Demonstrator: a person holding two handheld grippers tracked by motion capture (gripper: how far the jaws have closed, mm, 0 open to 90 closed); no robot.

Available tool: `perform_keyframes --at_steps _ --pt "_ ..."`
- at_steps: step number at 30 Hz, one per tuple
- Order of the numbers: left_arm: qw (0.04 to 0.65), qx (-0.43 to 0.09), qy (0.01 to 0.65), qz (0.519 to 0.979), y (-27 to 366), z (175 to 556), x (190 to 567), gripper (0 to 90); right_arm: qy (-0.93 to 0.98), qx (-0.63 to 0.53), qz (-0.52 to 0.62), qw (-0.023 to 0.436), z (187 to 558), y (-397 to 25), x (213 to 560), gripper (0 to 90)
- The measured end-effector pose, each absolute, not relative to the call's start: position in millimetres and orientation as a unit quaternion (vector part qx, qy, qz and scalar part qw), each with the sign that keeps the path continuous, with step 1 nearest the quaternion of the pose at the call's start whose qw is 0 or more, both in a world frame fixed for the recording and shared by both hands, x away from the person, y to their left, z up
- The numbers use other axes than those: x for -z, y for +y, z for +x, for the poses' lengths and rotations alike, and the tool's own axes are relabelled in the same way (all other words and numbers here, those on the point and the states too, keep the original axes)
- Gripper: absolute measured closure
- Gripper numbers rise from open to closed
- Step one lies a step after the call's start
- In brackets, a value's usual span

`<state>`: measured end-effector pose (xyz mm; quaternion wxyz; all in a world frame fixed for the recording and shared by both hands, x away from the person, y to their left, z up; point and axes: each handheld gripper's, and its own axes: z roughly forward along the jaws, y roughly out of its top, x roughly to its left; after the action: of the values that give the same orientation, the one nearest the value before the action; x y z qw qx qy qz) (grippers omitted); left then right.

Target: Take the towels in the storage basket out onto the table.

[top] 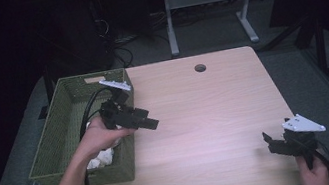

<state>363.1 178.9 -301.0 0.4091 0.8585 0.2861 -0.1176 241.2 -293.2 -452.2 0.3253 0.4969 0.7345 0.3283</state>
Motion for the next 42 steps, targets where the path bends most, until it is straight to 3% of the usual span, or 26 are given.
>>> perform_keyframes --at_steps 24,42 --pt "0.431 0.106 0.368 0.817 271.4 372.1 308.1 24.4 0.737 -0.326 0.493 0.328 241.7 -290.6 451.4 13.9" --pt "0.410 0.086 0.436 0.796 321.7 375.7 328.1 26.3 0.738 -0.327 0.492 0.327 241.6 -290.3 451.0 13.9"
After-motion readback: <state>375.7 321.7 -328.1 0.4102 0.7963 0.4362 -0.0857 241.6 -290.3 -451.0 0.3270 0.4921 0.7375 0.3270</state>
